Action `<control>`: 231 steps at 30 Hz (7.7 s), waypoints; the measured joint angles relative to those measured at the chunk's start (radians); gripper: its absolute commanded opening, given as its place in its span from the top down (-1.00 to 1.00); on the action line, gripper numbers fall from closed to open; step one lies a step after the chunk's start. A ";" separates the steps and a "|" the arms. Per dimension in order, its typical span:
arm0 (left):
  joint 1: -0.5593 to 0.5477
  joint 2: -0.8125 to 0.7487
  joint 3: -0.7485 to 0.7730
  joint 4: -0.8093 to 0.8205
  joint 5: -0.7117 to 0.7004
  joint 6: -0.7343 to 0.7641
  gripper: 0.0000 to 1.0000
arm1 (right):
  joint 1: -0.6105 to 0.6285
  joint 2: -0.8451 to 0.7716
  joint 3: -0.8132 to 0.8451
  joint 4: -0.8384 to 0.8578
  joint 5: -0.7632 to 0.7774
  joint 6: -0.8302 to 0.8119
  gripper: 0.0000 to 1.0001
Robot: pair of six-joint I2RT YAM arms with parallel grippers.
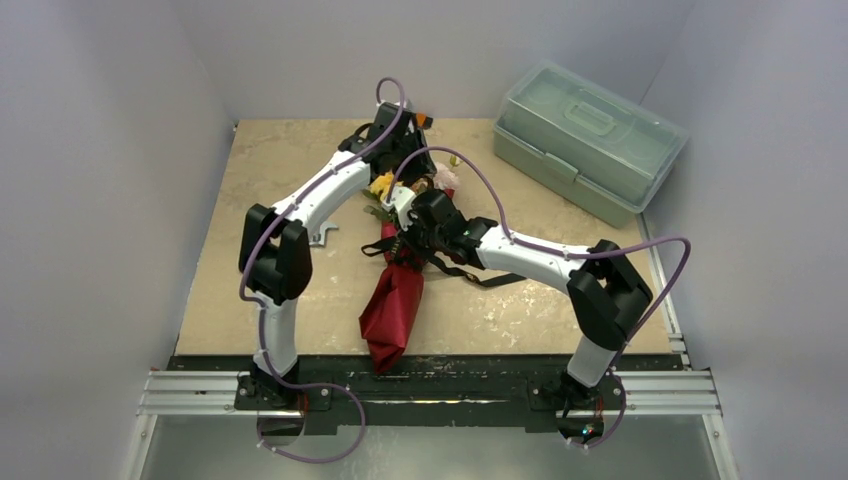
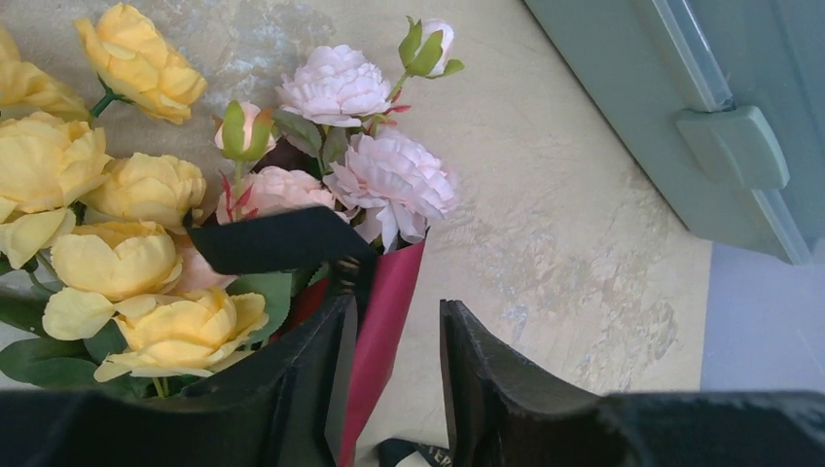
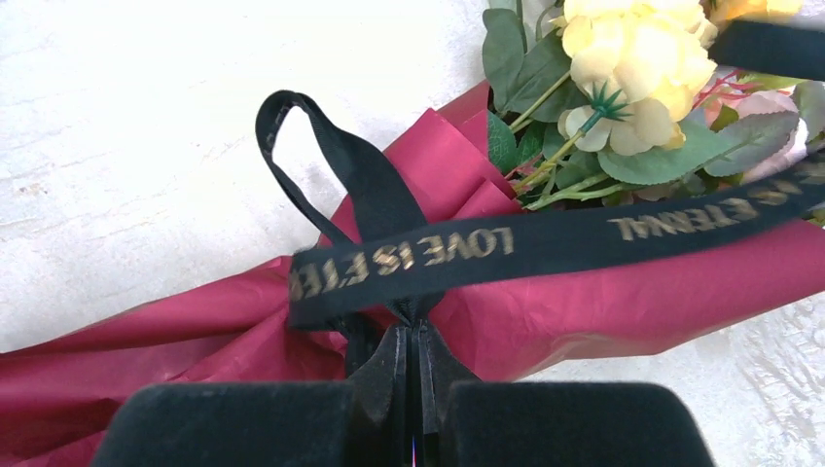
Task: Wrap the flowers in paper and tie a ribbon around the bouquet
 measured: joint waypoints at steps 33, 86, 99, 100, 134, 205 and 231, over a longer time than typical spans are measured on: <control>0.242 -0.385 -0.541 0.212 0.420 0.537 -0.08 | -0.010 -0.084 -0.096 0.038 0.041 0.135 1.00; 0.032 -0.312 -0.797 0.669 0.843 1.188 0.18 | -0.087 -0.223 -0.262 0.142 0.060 0.299 1.00; 0.048 -0.349 -0.879 0.615 0.783 1.205 0.17 | -0.120 -0.219 -0.262 0.155 0.053 0.298 1.00; 0.049 -0.349 -0.879 0.615 0.781 1.205 0.15 | -0.121 -0.216 -0.262 0.156 0.051 0.298 1.00; 0.043 -0.362 -0.837 0.742 0.732 0.988 -0.35 | -0.134 -0.169 -0.232 0.149 0.055 0.336 1.00; 0.006 -0.323 -0.935 0.856 0.652 0.874 1.00 | -0.151 -0.263 -0.335 0.235 0.024 0.388 1.00; 0.006 -0.312 -0.743 0.436 0.840 1.053 1.00 | -0.151 -0.264 -0.344 0.237 0.011 0.294 1.00</control>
